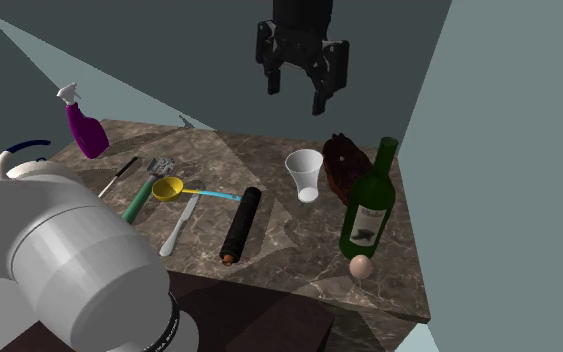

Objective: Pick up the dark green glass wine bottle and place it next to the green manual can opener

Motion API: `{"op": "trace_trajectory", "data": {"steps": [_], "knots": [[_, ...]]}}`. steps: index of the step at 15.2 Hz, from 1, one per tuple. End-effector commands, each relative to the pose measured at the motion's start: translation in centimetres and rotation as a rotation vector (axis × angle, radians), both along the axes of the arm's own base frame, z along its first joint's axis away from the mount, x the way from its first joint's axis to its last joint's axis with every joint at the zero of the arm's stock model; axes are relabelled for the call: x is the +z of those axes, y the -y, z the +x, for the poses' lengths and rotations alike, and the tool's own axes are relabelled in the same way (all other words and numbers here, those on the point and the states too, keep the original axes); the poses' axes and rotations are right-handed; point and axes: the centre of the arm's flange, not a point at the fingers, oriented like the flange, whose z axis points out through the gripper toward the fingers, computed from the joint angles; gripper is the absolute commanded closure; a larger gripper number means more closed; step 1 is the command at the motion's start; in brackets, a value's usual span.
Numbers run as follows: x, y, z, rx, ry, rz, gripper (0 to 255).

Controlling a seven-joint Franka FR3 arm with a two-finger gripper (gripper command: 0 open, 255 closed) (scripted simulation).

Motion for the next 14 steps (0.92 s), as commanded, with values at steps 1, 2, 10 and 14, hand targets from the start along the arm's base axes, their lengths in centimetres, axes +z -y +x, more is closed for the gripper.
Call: {"op": "trace_trajectory", "data": {"steps": [1, 2, 10, 14], "knots": [[-0.6, 2.1, 1.2, 0.009, 0.009, 0.001, 0], [-1.1, 3.2, 1.8, 0.012, 0.013, 0.002, 0], [-4.9, 11.5, 6.9, 0.042, 0.045, 0.011, 0], [-6.8, 14.4, 8.8, 0.052, 0.056, 0.014, 0]]}}
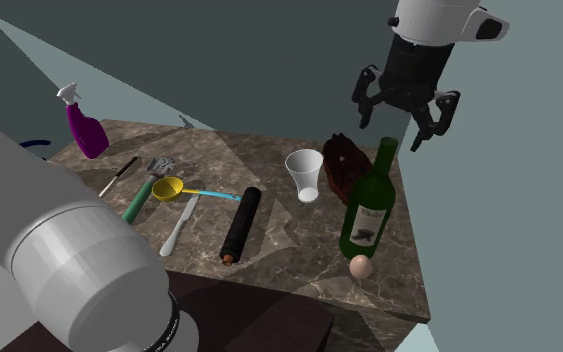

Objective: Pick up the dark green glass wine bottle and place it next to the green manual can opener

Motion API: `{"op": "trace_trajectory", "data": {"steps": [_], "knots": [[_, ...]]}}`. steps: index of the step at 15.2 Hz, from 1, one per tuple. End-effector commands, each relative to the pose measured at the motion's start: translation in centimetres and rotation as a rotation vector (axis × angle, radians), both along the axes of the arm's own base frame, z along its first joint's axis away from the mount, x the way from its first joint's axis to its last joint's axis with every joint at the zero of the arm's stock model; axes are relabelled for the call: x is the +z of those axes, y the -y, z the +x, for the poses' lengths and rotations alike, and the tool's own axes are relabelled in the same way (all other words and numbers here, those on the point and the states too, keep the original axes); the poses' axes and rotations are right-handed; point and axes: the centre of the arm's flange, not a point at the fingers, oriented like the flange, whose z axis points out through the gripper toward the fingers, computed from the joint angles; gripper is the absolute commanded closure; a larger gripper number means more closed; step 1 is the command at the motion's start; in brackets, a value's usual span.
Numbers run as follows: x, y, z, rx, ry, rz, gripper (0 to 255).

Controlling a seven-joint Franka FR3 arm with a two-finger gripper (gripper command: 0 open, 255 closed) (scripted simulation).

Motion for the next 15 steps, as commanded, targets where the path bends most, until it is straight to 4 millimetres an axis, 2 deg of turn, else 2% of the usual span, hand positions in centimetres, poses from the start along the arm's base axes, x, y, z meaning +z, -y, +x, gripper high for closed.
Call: {"op": "trace_trajectory", "data": {"steps": [1, 7, 15], "knots": [[-1.0, 0.7, 0.4, 0.002, 0.002, -0.001, 0], [-3.9, 0.5, 0.5, 0.002, 0.002, -0.001, 0], [-3.9, 0.5, 0.5, 0.002, 0.002, -0.001, 0]]}}
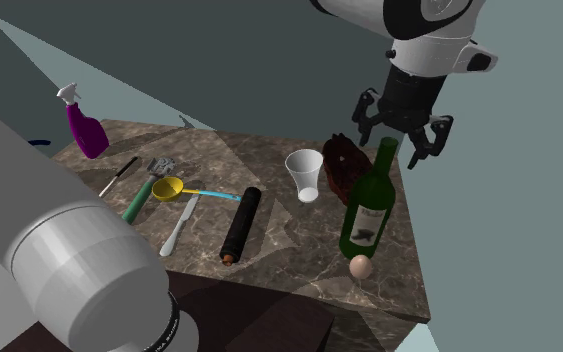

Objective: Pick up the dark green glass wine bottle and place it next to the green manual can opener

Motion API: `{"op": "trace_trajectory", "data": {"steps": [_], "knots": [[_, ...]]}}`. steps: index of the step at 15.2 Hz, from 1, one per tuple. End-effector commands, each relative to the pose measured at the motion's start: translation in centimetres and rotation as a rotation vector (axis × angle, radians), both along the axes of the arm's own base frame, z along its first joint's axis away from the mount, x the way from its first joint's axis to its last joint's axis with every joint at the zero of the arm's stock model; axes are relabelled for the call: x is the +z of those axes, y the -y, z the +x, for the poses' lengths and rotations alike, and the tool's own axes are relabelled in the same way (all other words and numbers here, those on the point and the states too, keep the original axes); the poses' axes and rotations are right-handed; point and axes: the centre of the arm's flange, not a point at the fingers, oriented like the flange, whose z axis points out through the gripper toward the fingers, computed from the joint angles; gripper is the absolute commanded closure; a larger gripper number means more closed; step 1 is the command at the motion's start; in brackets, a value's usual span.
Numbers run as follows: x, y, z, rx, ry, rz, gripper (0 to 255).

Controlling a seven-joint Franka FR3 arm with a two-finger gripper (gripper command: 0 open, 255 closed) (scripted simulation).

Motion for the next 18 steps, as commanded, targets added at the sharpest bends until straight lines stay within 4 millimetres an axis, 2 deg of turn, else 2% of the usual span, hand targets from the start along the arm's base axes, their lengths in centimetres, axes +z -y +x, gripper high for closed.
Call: {"op": "trace_trajectory", "data": {"steps": [1, 10, 18], "knots": [[0.0, 0.0, 0.0, 0.0, 0.0, 0.0, 255], [0.0, 0.0, 0.0, 0.0, 0.0, 0.0, 255], [4.2, 0.0, 0.0, 0.0, 0.0, 0.0, 255]]}}
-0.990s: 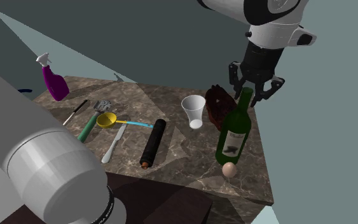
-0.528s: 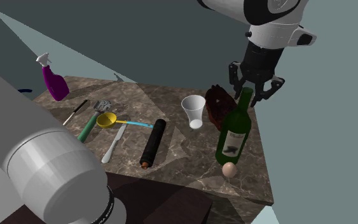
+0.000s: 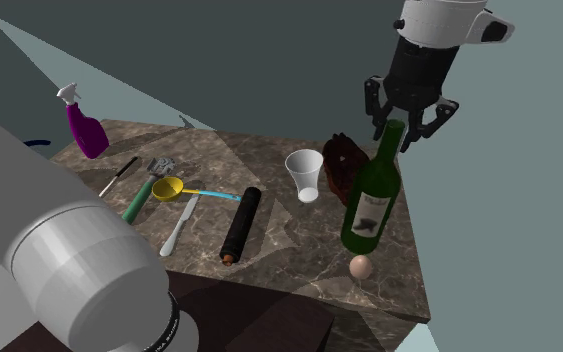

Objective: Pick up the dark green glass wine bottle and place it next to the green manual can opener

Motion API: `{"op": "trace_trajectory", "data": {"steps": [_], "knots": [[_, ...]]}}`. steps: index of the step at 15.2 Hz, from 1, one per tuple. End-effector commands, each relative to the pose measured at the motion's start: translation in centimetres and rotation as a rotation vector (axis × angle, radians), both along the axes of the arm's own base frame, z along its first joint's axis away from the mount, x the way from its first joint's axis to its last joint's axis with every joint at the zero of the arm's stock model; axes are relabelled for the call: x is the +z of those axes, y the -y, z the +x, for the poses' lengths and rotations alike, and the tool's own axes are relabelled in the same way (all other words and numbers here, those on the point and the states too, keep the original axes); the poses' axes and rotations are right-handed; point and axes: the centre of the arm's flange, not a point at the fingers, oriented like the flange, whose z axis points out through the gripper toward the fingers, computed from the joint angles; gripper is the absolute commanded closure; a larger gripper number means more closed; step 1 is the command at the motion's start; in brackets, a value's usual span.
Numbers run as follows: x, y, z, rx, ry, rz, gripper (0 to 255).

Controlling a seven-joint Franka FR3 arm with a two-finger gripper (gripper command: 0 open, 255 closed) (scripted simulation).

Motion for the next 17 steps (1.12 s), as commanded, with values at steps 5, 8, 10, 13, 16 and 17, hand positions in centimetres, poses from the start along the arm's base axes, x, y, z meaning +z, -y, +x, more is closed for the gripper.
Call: {"op": "trace_trajectory", "data": {"steps": [5, 8, 10, 13, 16, 17], "knots": [[3.2, -0.1, 0.0, 0.0, 0.0, 0.0, 255], [4.8, -0.1, 0.0, 0.0, 0.0, 0.0, 255], [5.9, -0.1, 0.0, 0.0, 0.0, 0.0, 255], [7.4, -0.1, 0.0, 0.0, 0.0, 0.0, 255], [8.9, -0.1, 0.0, 0.0, 0.0, 0.0, 255], [8.9, -1.4, -0.2, 0.0, 0.0, 0.0, 255]]}}
